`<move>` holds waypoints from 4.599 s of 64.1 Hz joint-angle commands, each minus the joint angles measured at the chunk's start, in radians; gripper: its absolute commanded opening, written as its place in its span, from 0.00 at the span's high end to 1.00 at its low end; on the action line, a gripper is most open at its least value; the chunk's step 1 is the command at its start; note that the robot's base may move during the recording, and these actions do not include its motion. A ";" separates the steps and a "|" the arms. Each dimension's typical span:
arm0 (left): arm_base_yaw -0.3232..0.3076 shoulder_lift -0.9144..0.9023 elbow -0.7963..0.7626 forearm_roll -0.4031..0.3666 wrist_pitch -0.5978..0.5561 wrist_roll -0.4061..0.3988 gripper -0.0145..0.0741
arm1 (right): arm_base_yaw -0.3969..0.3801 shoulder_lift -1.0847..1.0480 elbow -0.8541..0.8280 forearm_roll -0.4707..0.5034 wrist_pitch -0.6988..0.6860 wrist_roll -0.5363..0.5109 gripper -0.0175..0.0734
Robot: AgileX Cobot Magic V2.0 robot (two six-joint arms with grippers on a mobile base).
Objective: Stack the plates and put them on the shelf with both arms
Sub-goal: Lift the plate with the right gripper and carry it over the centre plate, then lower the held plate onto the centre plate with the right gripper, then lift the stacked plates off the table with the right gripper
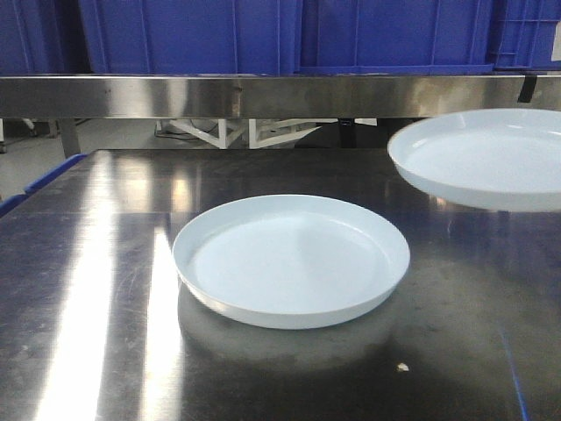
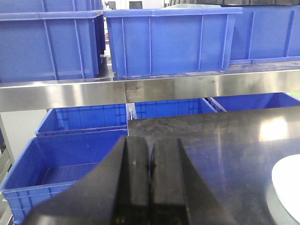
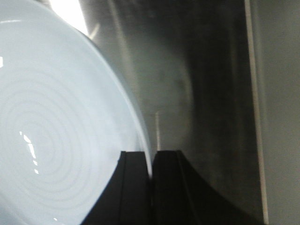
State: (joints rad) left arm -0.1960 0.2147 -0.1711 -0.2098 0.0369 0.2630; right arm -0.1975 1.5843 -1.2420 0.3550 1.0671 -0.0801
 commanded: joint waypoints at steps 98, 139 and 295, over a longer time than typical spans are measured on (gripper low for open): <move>0.004 0.011 -0.031 0.000 -0.082 -0.002 0.75 | 0.477 0.138 -0.033 0.058 -0.185 0.080 0.52; 0.004 0.011 -0.031 0.000 -0.082 -0.002 0.75 | 0.477 0.138 0.049 0.058 -0.228 0.101 0.39; 0.004 0.011 -0.031 0.000 -0.082 -0.002 0.75 | 0.253 -0.829 0.775 -0.159 -0.998 0.047 0.76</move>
State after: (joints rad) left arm -0.1960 0.2147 -0.1711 -0.2098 0.0369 0.2630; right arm 0.0745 0.8366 -0.4627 0.1959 0.1662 -0.0301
